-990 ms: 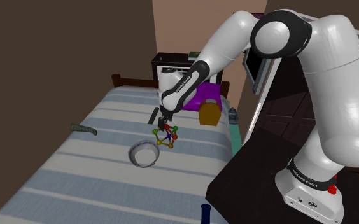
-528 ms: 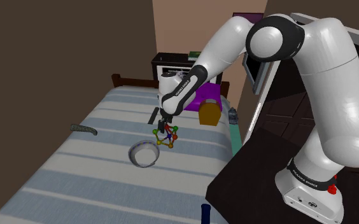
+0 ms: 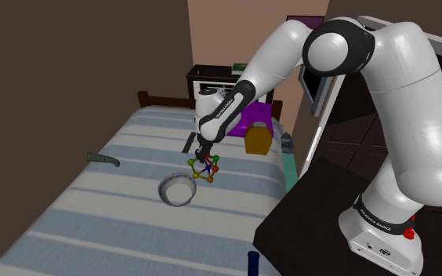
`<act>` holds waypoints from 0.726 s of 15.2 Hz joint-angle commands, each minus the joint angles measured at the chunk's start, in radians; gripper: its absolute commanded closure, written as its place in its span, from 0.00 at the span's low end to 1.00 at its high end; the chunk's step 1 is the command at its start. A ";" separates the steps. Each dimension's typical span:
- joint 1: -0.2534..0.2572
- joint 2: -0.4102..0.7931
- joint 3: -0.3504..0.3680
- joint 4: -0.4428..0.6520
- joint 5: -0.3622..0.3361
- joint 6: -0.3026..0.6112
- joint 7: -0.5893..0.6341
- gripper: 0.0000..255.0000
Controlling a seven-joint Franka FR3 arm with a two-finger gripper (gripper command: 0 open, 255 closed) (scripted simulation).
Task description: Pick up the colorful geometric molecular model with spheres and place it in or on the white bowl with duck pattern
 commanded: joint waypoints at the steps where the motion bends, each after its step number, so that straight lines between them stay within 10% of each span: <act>1: 0.000 0.000 0.000 0.000 0.000 0.000 0.000 1.00; 11: -0.004 -0.056 0.006 -0.014 0.005 -0.042 -0.002 1.00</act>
